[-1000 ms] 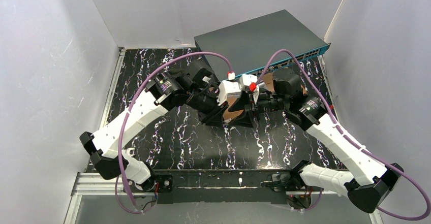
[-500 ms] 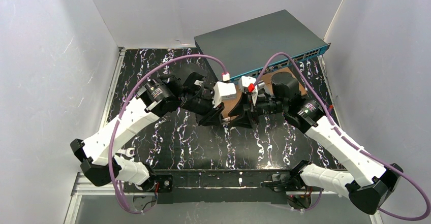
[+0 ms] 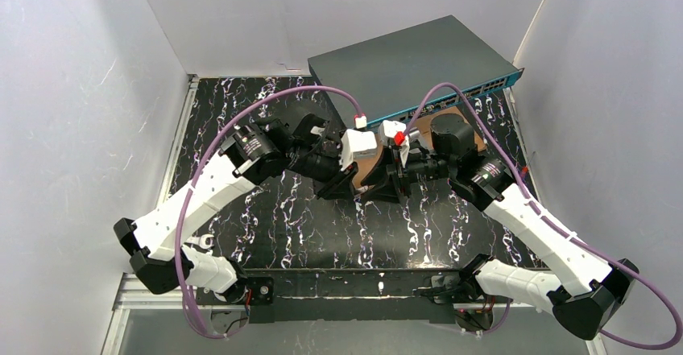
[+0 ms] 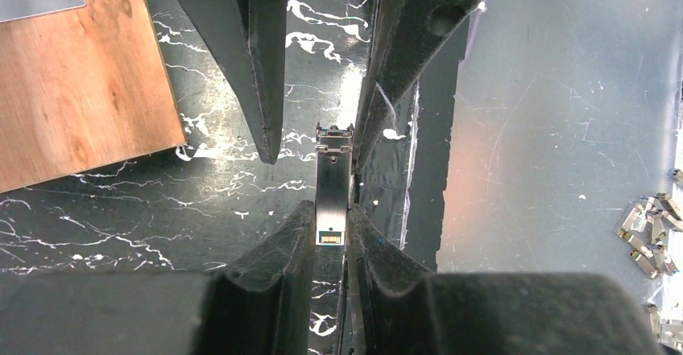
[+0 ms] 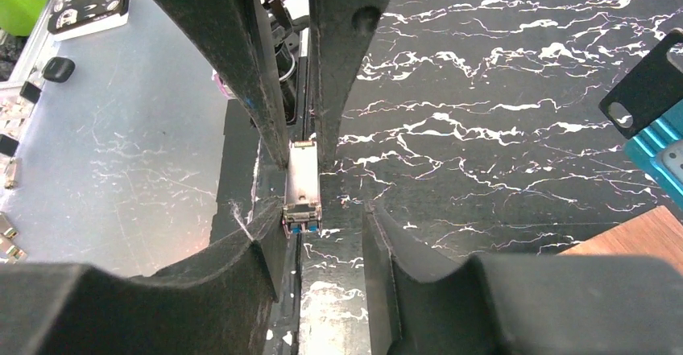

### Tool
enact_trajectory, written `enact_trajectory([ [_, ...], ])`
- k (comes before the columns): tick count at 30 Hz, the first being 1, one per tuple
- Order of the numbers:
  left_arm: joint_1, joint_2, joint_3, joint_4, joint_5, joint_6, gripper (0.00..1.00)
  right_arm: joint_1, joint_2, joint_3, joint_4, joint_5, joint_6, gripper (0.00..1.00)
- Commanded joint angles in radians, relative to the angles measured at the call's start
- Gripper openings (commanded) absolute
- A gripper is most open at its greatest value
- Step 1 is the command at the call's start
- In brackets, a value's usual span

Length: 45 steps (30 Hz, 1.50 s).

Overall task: Insert the plug into the switch port
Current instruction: Pick up the plug from the center of the board.

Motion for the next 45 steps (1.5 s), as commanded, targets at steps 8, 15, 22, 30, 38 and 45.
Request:
enact_trajectory([
  [8,-0.004,0.017,0.026,0.002,0.037,0.007,0.0,0.004,-0.005,0.006,0.053,-0.02,0.029,0.22],
  [15,-0.005,-0.021,-0.007,0.032,-0.013,0.012,0.34,0.003,-0.022,-0.026,0.085,0.031,0.051,0.01],
  [22,0.049,-0.199,-0.254,0.321,0.049,-0.042,0.52,0.001,-0.058,-0.082,0.196,0.069,0.118,0.01],
  [30,0.207,-0.3,-0.429,0.572,0.278,-0.182,0.54,-0.001,-0.107,-0.132,0.319,0.095,0.218,0.01],
  [38,0.208,-0.293,-0.469,0.66,0.315,-0.234,0.52,-0.001,-0.135,-0.152,0.409,0.129,0.272,0.01],
  [45,0.208,-0.28,-0.469,0.696,0.328,-0.244,0.32,-0.001,-0.143,-0.157,0.442,0.139,0.299,0.01],
])
